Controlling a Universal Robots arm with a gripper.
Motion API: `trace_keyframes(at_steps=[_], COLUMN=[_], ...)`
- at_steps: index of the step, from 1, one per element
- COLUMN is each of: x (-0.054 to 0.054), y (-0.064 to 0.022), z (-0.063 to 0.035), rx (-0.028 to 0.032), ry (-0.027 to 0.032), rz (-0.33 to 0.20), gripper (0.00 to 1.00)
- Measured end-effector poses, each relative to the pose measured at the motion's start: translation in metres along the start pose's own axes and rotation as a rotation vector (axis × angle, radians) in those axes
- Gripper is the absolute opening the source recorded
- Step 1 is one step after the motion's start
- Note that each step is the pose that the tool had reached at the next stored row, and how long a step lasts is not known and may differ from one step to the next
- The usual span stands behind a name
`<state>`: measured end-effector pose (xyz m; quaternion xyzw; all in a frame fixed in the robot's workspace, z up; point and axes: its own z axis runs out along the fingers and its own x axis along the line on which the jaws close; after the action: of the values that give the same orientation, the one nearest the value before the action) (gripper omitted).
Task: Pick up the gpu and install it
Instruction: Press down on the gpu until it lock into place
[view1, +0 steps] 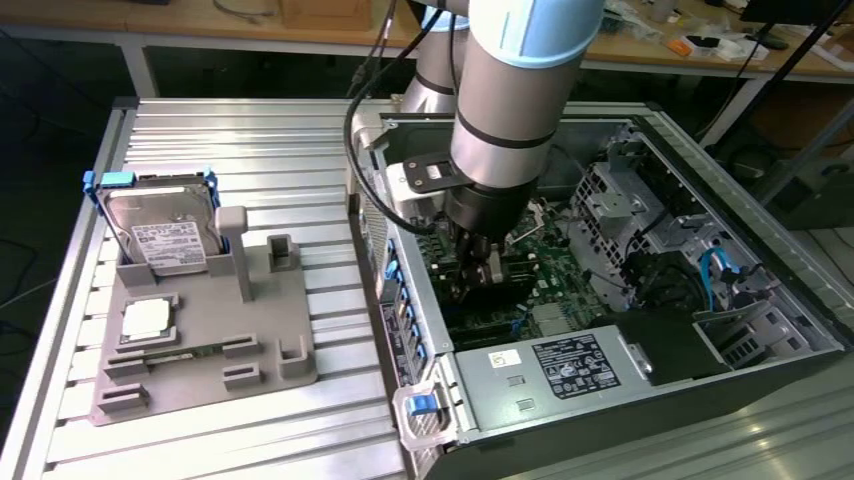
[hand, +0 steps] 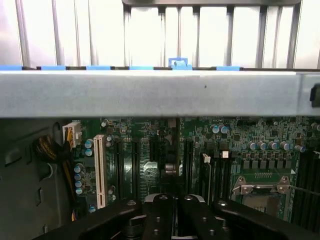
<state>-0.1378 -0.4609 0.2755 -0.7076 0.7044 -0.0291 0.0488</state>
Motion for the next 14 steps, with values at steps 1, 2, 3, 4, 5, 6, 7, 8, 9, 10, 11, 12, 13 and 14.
trace_keyframes(at_steps=[1,2,3,4,5,6,7,8,9,10,11,12,13,14], x=[0.0,0.0,0.0,0.0,0.0,0.0,0.0,0.0,0.0,0.0,0.0,0.0,0.0,0.0], y=[0.0022,0.0042,0.0057,0.007,0.0085,0.0093,0.0107,0.012,0.0137,0.0139,0.0139,0.0144,0.0149,0.0153], z=[-0.0002,-0.0004,-0.0006,-0.0007,-0.0008,-0.0009,-0.001,-0.0011,-0.0011,-0.001,-0.001,-0.0001,0.0012,0.0027], rx=[0.0011,0.0022,0.0027,0.003,0.0034,0.0035,0.0039,0.0041,0.0044,0.0043,0.0042,0.0043,0.0038,0.0035], ry=[0.0,-0.0001,0.0,0.0,0.0,0.0,-0.0001,-0.0003,-0.0007,-0.0007,-0.0006,-0.0006,0.0001,0.0007], rz=[0.0,0.0,0.0,0.0,0.0,0.0,0.0,0.0,0.0,0.0,0.0,0.0,0.0,0.0], gripper=[0.11,0.11,0.11,0.11,0.11,0.11,0.11,0.11,0.11,0.11,0.11,0.11,0.11,0.11])
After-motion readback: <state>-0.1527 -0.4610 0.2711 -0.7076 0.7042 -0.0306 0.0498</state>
